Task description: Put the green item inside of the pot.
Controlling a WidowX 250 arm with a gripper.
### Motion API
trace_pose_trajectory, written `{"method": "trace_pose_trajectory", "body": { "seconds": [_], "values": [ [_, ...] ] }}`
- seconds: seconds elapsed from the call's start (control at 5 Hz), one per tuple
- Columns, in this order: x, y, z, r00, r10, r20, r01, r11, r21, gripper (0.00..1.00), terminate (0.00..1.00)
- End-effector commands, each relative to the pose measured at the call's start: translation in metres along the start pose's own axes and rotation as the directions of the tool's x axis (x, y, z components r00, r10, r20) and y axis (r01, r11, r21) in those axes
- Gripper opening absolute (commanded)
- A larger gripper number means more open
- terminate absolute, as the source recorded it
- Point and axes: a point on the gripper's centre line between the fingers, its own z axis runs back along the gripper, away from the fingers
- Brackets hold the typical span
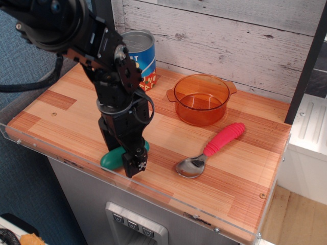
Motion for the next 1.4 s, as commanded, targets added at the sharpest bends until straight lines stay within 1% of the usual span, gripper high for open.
{"method": "trace_pose_trajectory", "body": {
  "seconds": [0.0,0.2,0.4,0.6,0.8,1.0,1.2],
  "values": [
    [0.004,0.008,-0.002,1.000,0.002,0.010,-0.002,1.000,0.014,1.00,0.00],
    [0.004,0.010,-0.003,1.000,0.014,0.014,-0.015,1.000,0.016,0.00,0.00],
    [0.004,0.012,-0.001,1.000,0.028,0.013,-0.029,0.999,0.015,0.00,0.00],
    [0.006,0.015,0.009,0.999,0.045,0.015,-0.045,0.999,0.027,0.00,0.00],
    [0.007,0.018,0.029,0.997,0.073,0.037,-0.074,0.997,0.028,0.00,0.00],
    [0.013,0.019,0.051,0.994,0.092,0.063,-0.094,0.995,0.038,0.00,0.00],
    [0.037,0.017,0.071,0.992,0.090,0.091,-0.095,0.994,0.054,0.00,0.00]
  ]
}}
